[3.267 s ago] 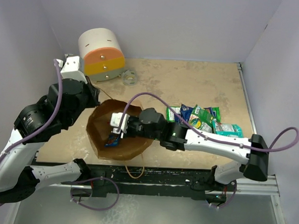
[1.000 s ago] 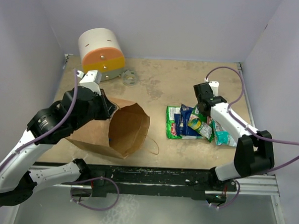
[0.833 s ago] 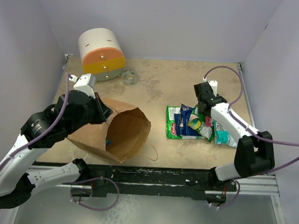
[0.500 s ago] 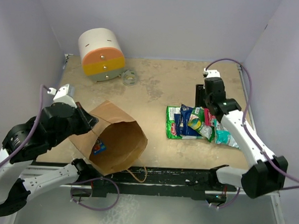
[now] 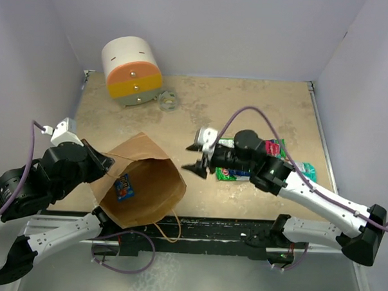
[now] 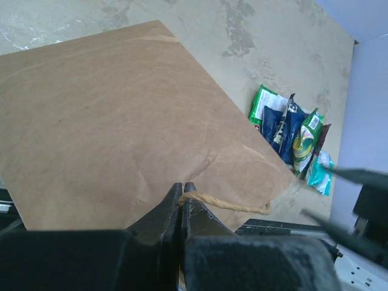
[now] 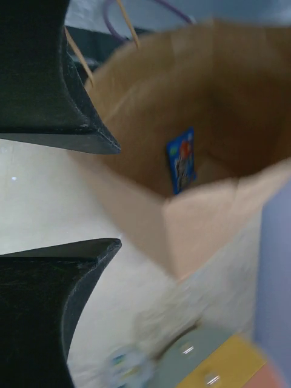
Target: Take the snacks out of the paper bag
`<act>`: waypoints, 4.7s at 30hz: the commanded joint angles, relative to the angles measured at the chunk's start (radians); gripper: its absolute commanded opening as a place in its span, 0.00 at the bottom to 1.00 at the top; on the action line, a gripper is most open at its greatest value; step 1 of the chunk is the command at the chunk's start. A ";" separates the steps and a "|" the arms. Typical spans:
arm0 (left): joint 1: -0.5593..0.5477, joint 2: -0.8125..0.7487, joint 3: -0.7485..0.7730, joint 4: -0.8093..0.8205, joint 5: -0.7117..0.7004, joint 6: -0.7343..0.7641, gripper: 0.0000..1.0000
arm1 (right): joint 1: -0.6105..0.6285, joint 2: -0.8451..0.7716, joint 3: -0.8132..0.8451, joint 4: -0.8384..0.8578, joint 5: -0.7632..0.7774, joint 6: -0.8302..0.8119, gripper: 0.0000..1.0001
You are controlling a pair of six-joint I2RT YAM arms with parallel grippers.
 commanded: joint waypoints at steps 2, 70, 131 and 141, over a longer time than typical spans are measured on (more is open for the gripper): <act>0.002 0.043 0.007 0.081 0.011 -0.015 0.00 | 0.194 0.032 0.009 0.059 -0.228 -0.365 0.59; 0.002 0.130 0.038 0.244 0.218 0.207 0.00 | 0.342 1.094 0.274 0.893 0.408 -0.351 0.30; 0.004 0.138 -0.104 0.274 0.193 0.170 0.00 | 0.308 1.059 0.247 0.601 0.697 0.259 0.48; 0.002 0.089 -0.138 0.236 0.125 0.125 0.00 | 0.309 0.917 0.147 0.649 0.661 0.103 0.19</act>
